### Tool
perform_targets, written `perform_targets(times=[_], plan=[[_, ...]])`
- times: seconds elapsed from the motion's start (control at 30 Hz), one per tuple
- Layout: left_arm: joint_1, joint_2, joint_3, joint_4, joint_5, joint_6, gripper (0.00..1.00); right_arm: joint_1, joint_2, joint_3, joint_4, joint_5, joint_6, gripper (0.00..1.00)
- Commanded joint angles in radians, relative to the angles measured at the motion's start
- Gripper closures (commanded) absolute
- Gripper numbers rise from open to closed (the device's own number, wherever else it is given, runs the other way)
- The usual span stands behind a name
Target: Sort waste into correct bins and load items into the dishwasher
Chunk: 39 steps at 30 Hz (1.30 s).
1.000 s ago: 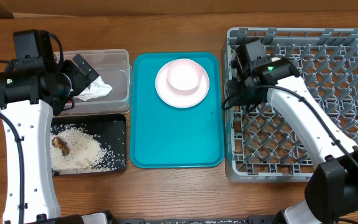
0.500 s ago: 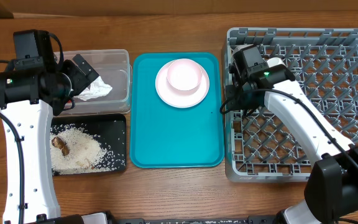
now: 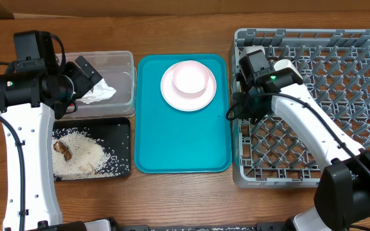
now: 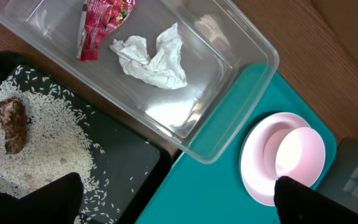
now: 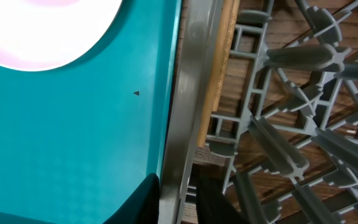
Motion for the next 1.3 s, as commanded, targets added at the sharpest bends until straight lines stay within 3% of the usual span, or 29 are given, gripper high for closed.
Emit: perform_targets(times=[0.0, 0.47, 0.77, 1.1, 1.2, 1.27], plan=[[0.003, 0.008, 0.003, 0.002, 0.004, 0.019, 0.00, 0.007, -0.004, -0.004, 0.006, -0.016, 0.001, 0.78], [0.003, 0.008, 0.003, 0.002, 0.004, 0.019, 0.01, 0.007, -0.003, -0.004, 0.051, -0.034, 0.001, 0.80], [0.003, 0.008, 0.003, 0.002, 0.004, 0.019, 0.00, 0.007, -0.003, -0.005, 0.036, -0.034, 0.005, 0.89], [0.003, 0.008, 0.003, 0.002, 0.004, 0.019, 0.00, 0.007, -0.003, -0.005, 0.021, -0.034, 0.004, 0.90], [0.003, 0.008, 0.003, 0.002, 0.004, 0.019, 0.00, 0.007, -0.003, -0.005, 0.033, -0.034, 0.004, 0.78], [0.003, 0.008, 0.003, 0.002, 0.004, 0.019, 0.00, 0.007, -0.003, -0.005, 0.049, -0.034, 0.004, 0.75]])
